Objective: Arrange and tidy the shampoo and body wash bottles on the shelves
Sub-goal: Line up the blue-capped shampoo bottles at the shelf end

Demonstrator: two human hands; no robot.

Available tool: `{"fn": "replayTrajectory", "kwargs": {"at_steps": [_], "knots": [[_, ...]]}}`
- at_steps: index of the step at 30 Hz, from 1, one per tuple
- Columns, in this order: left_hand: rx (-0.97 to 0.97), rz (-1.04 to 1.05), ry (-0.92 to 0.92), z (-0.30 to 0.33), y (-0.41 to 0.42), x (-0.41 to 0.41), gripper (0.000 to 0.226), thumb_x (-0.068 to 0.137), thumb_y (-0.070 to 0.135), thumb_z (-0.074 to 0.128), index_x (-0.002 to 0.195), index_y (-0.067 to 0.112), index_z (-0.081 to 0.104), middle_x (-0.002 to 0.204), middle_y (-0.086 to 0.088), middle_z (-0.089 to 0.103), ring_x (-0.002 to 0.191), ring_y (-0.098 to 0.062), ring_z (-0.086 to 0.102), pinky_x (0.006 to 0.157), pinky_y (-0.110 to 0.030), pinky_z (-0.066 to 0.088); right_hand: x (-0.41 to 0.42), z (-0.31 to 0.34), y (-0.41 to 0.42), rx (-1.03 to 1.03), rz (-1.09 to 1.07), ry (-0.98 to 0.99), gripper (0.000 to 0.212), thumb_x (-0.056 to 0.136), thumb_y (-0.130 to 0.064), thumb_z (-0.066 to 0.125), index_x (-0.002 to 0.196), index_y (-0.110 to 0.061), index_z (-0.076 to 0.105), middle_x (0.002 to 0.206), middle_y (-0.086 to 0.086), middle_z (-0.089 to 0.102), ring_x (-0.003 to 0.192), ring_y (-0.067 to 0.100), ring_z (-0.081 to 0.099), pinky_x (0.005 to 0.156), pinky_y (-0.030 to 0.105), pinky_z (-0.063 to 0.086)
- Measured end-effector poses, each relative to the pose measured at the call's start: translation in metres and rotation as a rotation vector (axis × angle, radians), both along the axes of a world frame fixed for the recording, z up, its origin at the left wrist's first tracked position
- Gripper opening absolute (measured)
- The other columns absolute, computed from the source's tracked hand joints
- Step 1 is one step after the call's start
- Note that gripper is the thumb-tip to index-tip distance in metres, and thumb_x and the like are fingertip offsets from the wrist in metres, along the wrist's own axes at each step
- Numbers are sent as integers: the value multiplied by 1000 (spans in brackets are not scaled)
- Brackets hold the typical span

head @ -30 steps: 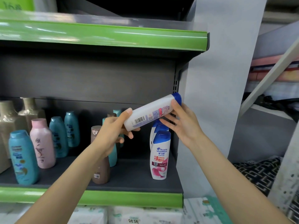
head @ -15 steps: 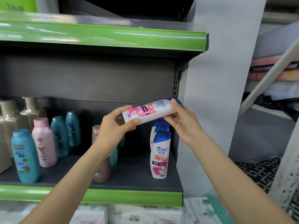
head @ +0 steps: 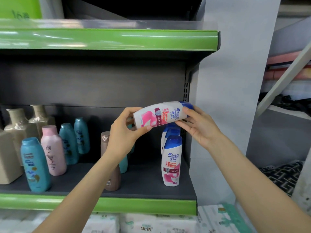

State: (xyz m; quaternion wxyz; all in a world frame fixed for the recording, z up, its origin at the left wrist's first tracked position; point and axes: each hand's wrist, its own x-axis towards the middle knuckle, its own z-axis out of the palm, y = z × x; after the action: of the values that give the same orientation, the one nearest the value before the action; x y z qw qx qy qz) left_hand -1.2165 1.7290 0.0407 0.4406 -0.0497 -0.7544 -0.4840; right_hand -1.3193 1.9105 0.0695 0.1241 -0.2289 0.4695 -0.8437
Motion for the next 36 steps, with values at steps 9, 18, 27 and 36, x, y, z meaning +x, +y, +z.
{"fn": "replayTrajectory", "kwargs": {"at_steps": [9,18,27,36], "knots": [[-90,-62,-58,-6,-2,-10,39,76,9,74,109,19,57,109,5,64,102,-9,61,81,-16,51,-5,-3,-2,-24,-59,-73,8,89,-13,63,96,-12,59,99,12,62,94,26,65,79,37,59],[172,-154,-167,-10,-2,-18,33,80,20,70,112,17,62,111,-1,66,92,-9,65,83,-25,54,-8,-9,-3,-147,-24,-31,12,92,0,53,101,-1,61,90,10,72,79,14,72,66,22,57],[-86,-47,-214,-9,-4,-30,68,66,28,81,129,21,56,118,5,62,104,-9,60,88,-18,47,-17,-5,3,-117,35,25,25,91,-6,57,116,-7,60,94,4,74,84,15,72,68,26,58],[-5,-82,-271,-6,11,-48,55,76,40,68,126,19,58,112,7,67,102,-10,64,88,-26,52,-37,8,2,-57,23,49,46,85,-13,66,125,-6,45,113,16,63,97,31,68,75,40,60]]}}
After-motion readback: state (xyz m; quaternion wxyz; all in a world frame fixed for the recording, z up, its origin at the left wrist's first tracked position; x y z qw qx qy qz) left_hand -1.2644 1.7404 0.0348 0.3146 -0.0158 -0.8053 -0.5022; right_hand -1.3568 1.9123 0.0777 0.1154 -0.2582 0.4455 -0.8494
